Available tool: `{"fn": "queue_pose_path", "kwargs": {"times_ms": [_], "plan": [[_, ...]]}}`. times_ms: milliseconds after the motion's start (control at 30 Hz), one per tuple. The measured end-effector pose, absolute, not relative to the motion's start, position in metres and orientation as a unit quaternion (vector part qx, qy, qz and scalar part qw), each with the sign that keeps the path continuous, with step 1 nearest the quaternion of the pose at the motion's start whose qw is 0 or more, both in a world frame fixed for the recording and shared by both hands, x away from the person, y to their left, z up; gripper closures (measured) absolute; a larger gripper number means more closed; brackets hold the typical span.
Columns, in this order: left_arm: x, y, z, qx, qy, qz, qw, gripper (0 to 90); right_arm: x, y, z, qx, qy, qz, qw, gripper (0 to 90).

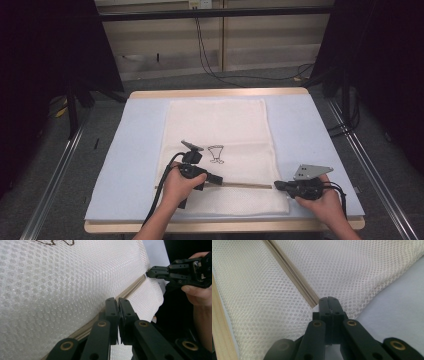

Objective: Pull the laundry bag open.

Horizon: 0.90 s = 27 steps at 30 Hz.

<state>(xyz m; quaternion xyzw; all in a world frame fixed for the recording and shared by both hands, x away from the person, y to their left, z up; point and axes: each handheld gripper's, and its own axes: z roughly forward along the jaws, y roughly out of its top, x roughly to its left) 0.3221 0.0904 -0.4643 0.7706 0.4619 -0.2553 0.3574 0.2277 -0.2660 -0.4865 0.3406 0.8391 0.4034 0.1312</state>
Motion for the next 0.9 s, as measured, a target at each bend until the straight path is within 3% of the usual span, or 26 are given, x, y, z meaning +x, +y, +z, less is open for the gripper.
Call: {"fn": "queue_pose_path", "kwargs": {"times_ms": [900], "plan": [[0.326, 0.136, -0.459, 0.765, 0.473, -0.244, 0.361, 87.4, 0.227, -0.265, -0.486, 0.345, 0.838, 0.402, 0.132, 90.0]]}}
